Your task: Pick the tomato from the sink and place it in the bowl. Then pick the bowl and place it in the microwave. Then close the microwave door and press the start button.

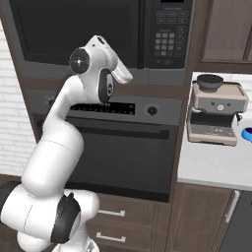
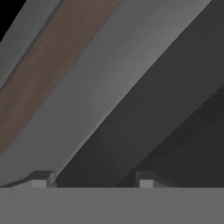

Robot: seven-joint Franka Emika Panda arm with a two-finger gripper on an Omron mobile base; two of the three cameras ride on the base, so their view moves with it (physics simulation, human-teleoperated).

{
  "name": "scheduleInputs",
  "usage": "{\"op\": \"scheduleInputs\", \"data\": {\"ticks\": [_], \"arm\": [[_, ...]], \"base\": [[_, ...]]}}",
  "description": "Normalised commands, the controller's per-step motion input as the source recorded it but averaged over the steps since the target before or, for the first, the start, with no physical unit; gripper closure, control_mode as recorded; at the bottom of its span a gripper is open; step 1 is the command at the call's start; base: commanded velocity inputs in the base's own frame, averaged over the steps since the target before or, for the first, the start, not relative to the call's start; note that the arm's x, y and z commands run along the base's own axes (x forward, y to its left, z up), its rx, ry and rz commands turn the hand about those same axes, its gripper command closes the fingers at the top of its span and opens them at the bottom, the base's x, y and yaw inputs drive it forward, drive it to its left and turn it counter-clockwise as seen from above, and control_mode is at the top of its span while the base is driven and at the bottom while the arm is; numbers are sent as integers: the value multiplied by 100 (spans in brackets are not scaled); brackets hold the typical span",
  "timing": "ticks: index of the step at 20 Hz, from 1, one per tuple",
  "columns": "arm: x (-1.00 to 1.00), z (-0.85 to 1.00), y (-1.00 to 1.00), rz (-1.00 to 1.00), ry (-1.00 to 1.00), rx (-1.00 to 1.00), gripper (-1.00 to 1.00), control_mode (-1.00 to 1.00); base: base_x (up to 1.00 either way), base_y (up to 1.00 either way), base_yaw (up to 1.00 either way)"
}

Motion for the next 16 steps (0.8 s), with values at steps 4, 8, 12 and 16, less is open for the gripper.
{"op": "scheduleInputs", "data": {"ticks": [4,8,12,16], "arm": [[-100,5,1,18,-12,12,-100,-100],[-100,34,-19,19,-19,23,-100,-100],[-97,39,-83,14,-15,38,-100,-100],[-71,4,-100,14,-1,46,-100,-100]], "base": [[0,0,0],[0,0,0],[0,0,0],[0,0,0]]}}
